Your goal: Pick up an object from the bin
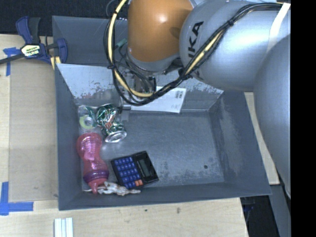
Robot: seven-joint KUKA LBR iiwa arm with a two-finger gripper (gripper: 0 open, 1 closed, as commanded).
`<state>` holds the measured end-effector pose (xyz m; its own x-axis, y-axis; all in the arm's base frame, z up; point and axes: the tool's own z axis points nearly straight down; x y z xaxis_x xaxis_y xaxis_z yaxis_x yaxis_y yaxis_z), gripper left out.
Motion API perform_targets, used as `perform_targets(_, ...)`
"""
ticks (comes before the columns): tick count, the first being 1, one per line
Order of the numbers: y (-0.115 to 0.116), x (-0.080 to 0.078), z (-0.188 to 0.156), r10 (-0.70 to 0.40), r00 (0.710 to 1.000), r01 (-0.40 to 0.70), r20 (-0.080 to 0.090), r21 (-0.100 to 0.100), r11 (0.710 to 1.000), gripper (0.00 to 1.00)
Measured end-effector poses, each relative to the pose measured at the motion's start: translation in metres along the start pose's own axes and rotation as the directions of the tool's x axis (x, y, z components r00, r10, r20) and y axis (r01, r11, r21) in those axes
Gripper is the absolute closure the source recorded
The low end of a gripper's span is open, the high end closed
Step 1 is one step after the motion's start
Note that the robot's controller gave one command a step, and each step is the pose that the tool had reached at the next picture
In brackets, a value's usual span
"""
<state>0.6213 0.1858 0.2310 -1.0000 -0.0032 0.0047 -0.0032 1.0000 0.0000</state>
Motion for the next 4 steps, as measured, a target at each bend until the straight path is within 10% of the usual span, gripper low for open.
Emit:
perform_targets(3,-0.001,-0.002,0.048,-0.098,0.995,0.098,0.01,-0.001,0.995,0.0)
perform_targets(4,0.004,0.029,0.068,-0.207,0.978,0.207,0.001,0.002,0.978,0.0)
